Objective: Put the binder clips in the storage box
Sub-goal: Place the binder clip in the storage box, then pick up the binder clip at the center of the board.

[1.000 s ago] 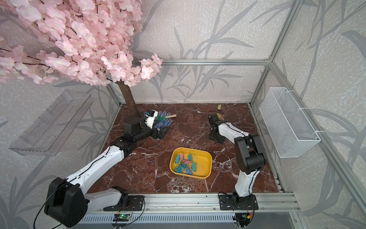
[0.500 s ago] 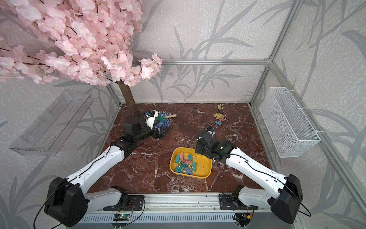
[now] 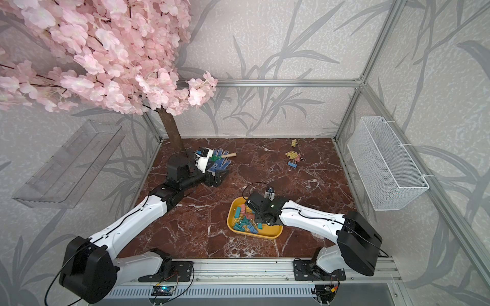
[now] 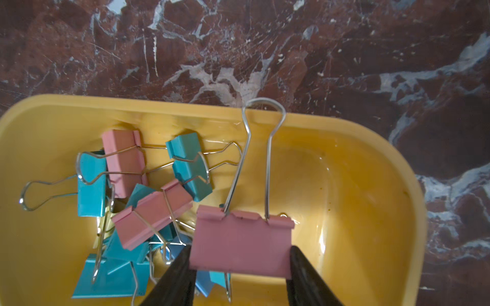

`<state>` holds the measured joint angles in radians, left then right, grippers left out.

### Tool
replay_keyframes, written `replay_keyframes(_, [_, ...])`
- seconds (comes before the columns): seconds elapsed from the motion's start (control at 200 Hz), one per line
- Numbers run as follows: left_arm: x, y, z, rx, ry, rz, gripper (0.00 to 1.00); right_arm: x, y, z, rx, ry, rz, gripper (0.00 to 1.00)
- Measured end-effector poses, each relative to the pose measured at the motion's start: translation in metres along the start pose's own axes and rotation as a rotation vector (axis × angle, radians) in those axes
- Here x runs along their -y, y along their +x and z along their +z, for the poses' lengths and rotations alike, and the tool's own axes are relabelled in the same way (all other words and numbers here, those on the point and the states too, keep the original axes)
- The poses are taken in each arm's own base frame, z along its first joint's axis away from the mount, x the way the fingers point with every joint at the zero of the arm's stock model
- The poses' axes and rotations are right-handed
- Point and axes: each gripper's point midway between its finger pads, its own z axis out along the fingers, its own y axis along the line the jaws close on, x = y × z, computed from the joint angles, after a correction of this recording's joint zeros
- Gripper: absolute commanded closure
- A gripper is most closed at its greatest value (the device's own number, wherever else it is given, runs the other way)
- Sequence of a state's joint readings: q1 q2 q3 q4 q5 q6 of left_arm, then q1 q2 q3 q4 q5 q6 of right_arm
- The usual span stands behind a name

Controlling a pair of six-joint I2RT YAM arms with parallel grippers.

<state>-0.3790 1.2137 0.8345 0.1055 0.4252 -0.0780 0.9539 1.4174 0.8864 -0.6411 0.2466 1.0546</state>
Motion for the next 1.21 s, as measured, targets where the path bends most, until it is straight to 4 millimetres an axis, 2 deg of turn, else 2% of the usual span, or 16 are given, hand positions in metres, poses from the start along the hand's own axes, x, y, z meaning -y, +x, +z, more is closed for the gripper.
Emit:
replay_keyframes(0.255, [0.001, 0.0, 0.0, 0.0, 0.0, 0.003, 0.0, -0.007, -0.004, 0.004, 0.019, -0.019, -0.002, 0.27])
replay_keyframes(0.385, [0.002, 0.0, 0.001, -0.001, 0.001, 0.01, 0.0, -0.005, -0.008, 0.0, 0.039, -0.018, -0.009, 0.24])
replay_keyframes(0.5, [0.004, 0.001, 0.001, -0.002, 0.009, 0.012, 0.0, -0.003, -0.025, -0.018, 0.11, -0.035, -0.022, 0.22])
replay_keyframes(0.565, [0.007, 0.001, 0.001, -0.002, 0.024, 0.013, 0.0, -0.002, -0.048, -0.034, 0.174, -0.064, -0.014, 0.21])
replay_keyframes(0.635, [0.012, 0.001, 0.002, -0.002, 0.044, 0.016, 0.0, 0.006, -0.086, -0.05, 0.244, -0.096, 0.03, 0.2])
replay_keyframes(0.705, [0.019, 0.001, 0.002, -0.002, 0.067, 0.027, 0.0, 0.026, -0.131, -0.06, 0.303, -0.115, 0.109, 0.2])
replay_keyframes(0.77, [0.025, 0.002, 0.003, -0.005, 0.086, 0.039, 0.0, 0.049, -0.169, -0.062, 0.334, -0.122, 0.196, 0.2])
replay_keyframes(0.875, [0.034, 0.006, 0.005, -0.011, 0.108, 0.059, 0.0, 0.086, -0.223, -0.046, 0.338, -0.078, 0.282, 0.2])
replay_keyframes(0.975, [0.039, 0.008, 0.006, -0.015, 0.12, 0.071, 0.0, 0.1, -0.257, -0.014, 0.284, -0.067, 0.339, 0.23])
replay_keyframes(1.075, [0.042, 0.009, 0.006, -0.016, 0.128, 0.08, 0.0, 0.108, -0.276, 0.029, 0.205, -0.124, 0.439, 0.24])
replay_keyframes(1.205, [0.046, 0.01, 0.007, -0.019, 0.136, 0.086, 0.0, 0.123, -0.278, 0.082, 0.109, -0.181, 0.606, 0.28])
